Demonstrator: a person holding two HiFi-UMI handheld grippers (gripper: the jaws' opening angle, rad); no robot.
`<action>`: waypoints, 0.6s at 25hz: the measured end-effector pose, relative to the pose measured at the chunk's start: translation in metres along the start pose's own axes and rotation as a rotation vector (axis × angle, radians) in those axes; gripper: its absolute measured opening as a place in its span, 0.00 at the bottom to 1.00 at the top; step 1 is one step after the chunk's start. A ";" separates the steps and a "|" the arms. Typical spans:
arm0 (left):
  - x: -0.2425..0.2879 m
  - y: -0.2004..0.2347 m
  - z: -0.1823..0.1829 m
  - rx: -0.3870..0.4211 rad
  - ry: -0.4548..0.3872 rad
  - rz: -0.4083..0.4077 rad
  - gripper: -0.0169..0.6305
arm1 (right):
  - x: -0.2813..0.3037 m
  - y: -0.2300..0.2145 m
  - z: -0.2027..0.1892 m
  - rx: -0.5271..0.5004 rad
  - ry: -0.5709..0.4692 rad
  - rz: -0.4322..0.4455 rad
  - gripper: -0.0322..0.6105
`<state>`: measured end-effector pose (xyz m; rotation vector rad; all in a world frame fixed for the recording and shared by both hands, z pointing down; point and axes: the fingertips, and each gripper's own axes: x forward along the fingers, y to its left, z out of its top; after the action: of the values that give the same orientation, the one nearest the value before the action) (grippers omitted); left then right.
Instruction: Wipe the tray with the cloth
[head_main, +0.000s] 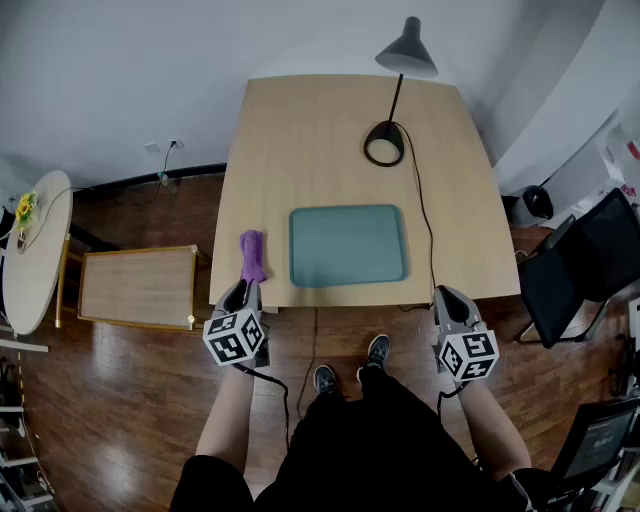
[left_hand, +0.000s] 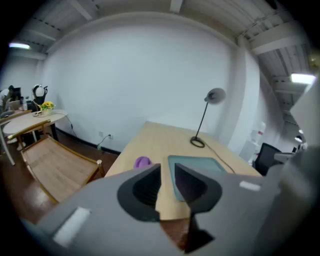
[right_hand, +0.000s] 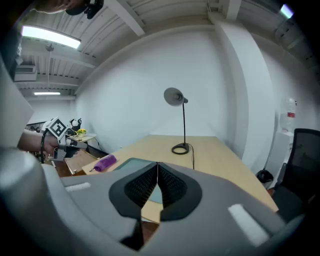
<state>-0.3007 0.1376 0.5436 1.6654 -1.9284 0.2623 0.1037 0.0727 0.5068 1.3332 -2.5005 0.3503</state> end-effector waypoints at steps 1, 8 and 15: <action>0.017 0.006 -0.004 -0.004 0.038 0.025 0.20 | 0.016 -0.010 -0.009 0.004 0.029 0.011 0.06; 0.122 0.025 -0.032 0.096 0.299 0.103 0.26 | 0.124 -0.071 -0.082 0.101 0.302 0.082 0.11; 0.155 0.056 -0.059 0.116 0.484 0.135 0.31 | 0.159 -0.089 -0.122 0.183 0.478 0.101 0.17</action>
<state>-0.3466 0.0475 0.6866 1.3796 -1.6768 0.7680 0.1095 -0.0557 0.6840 1.0309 -2.1719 0.8301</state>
